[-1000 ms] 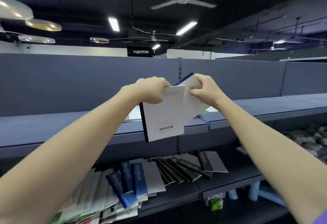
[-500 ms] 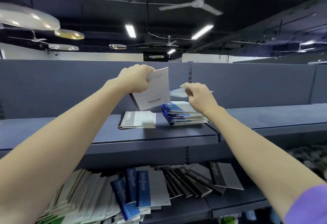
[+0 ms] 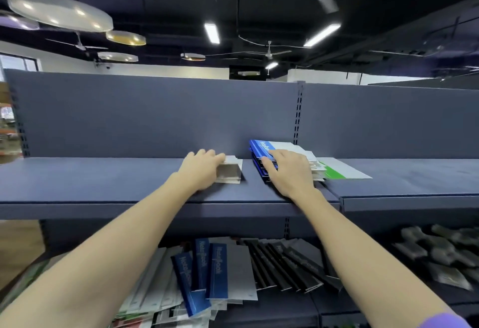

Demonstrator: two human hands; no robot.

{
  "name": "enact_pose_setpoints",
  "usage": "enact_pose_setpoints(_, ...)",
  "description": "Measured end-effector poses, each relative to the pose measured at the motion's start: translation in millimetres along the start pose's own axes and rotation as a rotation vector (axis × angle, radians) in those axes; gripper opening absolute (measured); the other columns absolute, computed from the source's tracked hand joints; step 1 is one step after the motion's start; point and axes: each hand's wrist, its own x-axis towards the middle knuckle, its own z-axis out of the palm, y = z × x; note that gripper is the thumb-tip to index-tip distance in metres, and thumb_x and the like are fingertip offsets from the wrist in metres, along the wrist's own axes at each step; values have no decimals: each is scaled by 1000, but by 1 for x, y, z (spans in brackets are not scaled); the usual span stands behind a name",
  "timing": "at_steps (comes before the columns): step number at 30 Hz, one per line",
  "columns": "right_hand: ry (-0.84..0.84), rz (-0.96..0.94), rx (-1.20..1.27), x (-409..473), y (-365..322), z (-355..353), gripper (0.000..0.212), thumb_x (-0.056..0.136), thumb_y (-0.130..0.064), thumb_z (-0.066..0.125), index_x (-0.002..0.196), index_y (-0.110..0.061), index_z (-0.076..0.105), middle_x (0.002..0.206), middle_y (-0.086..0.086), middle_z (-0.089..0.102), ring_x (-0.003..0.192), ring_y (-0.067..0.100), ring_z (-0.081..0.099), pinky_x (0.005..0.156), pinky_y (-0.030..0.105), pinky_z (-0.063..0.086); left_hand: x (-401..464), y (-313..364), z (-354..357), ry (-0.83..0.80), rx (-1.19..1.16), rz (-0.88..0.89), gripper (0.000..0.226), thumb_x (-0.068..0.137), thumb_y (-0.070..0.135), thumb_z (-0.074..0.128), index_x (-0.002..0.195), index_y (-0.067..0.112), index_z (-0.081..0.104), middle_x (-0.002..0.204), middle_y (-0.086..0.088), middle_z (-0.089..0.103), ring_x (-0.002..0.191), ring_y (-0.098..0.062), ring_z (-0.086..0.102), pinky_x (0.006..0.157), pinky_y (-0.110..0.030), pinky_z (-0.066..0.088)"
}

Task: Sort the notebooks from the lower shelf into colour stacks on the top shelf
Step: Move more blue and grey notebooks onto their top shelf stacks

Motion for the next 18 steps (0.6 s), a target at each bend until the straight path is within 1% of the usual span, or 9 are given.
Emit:
enact_pose_setpoints(1,9,-1,0,1,1,2,69,94,-60,19,125,-22,66,121,-3,69,116,21,59,100,40,39,0,-3,11,-60,-40,-18,30,101,24,33,126,25,48,128,-5,51,118,-29,43,92,-41,36)
enact_pose_setpoints(2,18,-6,-3,2,2,3,69,94,-60,19,127,-22,66,122,-3,68,116,21,59,101,40,39,1,-7,19,-101,-81,-34,32,103,38,30,123,24,51,131,-5,50,123,-30,40,97,-45,35)
enact_pose_setpoints(3,24,-11,-2,3,2,4,69,94,-61,19,128,-22,65,123,-3,68,117,21,58,101,40,39,3,-9,23,-121,-113,-44,41,102,51,29,120,24,54,132,-5,49,126,-31,39,101,-48,33)
enact_pose_setpoints(5,40,-17,0,4,3,5,72,93,-62,16,128,-22,65,123,-3,68,116,22,59,101,41,40,4,-9,26,-132,-125,-43,50,98,63,29,116,25,57,134,-5,49,129,-31,37,102,-50,32)
enact_pose_setpoints(7,50,-24,-1,3,4,7,73,92,-62,16,128,-22,65,123,-2,68,115,22,59,100,42,40,4,-8,25,-104,-115,-24,48,97,62,34,118,26,59,134,-4,51,129,-30,38,101,-48,34)
enact_pose_setpoints(9,57,-17,-7,3,4,6,69,93,-62,20,125,-20,65,121,-1,69,112,23,60,98,41,40,3,-8,24,-59,-141,-18,45,98,61,38,117,27,62,130,-3,54,125,-27,42,98,-45,36)
enact_pose_setpoints(12,86,-9,11,3,4,7,50,97,-57,36,110,-16,61,106,1,69,100,27,60,91,41,39,0,-5,21,-23,-164,-17,42,97,60,43,113,28,67,117,-1,58,112,-24,50,86,-38,40)
enact_pose_setpoints(15,153,-8,5,1,4,5,52,93,-58,36,101,-15,64,100,2,66,97,27,57,89,41,40,-7,3,13,-16,-163,-38,37,99,52,46,107,23,67,109,-2,61,99,-25,57,75,-34,40)
enact_pose_setpoints(18,272,10,18,-8,-1,-2,47,91,-50,41,104,-14,69,104,4,66,101,27,56,92,42,38,-17,19,6,34,-171,-33,28,101,40,47,114,21,64,115,-3,62,109,-27,56,79,-35,44)
